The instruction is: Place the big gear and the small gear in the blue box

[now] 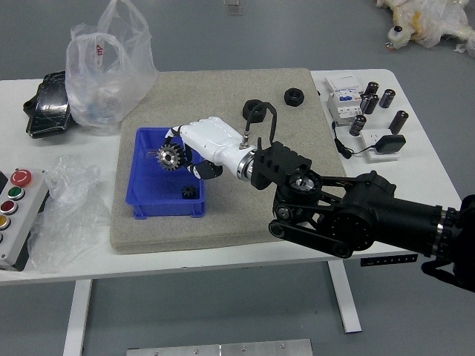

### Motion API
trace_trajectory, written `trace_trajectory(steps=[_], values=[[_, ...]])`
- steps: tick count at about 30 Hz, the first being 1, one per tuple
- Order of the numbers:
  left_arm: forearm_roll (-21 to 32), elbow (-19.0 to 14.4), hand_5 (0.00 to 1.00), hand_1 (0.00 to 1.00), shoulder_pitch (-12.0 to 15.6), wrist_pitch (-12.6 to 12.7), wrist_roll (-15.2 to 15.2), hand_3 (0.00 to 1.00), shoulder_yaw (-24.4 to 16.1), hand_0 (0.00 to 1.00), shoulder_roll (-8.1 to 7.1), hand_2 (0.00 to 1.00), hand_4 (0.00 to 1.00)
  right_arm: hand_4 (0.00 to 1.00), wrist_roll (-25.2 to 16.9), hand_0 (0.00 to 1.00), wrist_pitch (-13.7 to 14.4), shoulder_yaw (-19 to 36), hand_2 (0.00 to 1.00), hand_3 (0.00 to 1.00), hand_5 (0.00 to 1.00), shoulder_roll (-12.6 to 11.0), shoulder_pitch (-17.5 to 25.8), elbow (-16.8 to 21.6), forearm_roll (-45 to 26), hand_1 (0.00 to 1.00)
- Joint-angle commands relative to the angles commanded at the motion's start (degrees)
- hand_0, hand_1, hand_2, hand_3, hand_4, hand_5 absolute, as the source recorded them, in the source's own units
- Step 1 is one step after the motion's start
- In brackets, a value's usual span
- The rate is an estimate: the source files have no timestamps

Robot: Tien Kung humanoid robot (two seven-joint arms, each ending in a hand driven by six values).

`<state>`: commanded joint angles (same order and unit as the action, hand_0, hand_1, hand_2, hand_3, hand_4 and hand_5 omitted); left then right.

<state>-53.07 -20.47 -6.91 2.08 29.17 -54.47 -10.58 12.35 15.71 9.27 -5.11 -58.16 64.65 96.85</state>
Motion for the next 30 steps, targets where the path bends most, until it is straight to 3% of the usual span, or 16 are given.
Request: trace_trajectory(steps=[2, 3, 8, 9, 14, 15, 30], values=[[0.02, 0.0, 0.779, 0.873, -0.04, 0.01, -0.01, 0.975, 0.01, 0.853, 0.02, 0.863, 0.825, 0.49, 0.11, 0.422, -0.1, -0.17, 0.509, 0.488, 0.002, 0.23, -0.06, -0.03, 0.15, 0.565], [0.03, 0.01, 0.78, 0.873, -0.07, 0.0, -0.03, 0.974, 0.02, 0.853, 0.03, 0.862, 0.825, 0.559, 0.2, 0.453, -0.21, -0.24, 0.625, 0.612, 0.088, 0.33, -0.06, -0.07, 0.19, 0.644], [0.08, 0.05, 0.78, 0.873, -0.24, -0.03, -0.15, 0.974, 0.11, 0.853, 0.09, 0.862, 0.825, 0.559, 1.02, 0.453, -1.39, -0.87, 0.625, 0.612, 0.088, 0.63, 0.23, -1.03, 0.44, 0.644], [0.1, 0.05, 0.795, 0.873, -0.23, -0.02, -0.14, 0.974, 0.13, 0.853, 0.11, 0.862, 0.82, 0.58, 1.25, 0.513, -1.62, -0.97, 0.803, 0.772, 0.223, 0.61, 0.4, -1.32, 0.52, 0.735], [0.17, 0.05, 0.795, 0.873, -0.07, 0.02, -0.11, 0.974, 0.16, 0.853, 0.16, 0.862, 0.82, 0.58, 2.03, 0.513, -2.26, -0.69, 0.803, 0.772, 0.223, 0.19, 1.46, -2.22, 0.99, 0.735], [0.18, 0.05, 0.802, 0.873, -0.04, 0.03, -0.1, 0.974, 0.16, 0.853, 0.18, 0.863, 0.817, 0.642, 2.11, 0.527, -2.29, -0.43, 0.85, 0.888, 0.236, 0.06, 1.74, -2.26, 1.08, 0.761], [0.35, 0.06, 0.801, 0.872, -0.08, 0.02, -0.08, 0.975, 0.21, 0.853, 0.18, 0.864, 0.817, 0.678, 2.59, 0.534, -2.35, 1.38, 0.865, 0.912, 0.247, -0.78, 2.94, -1.18, 2.52, 0.773]])
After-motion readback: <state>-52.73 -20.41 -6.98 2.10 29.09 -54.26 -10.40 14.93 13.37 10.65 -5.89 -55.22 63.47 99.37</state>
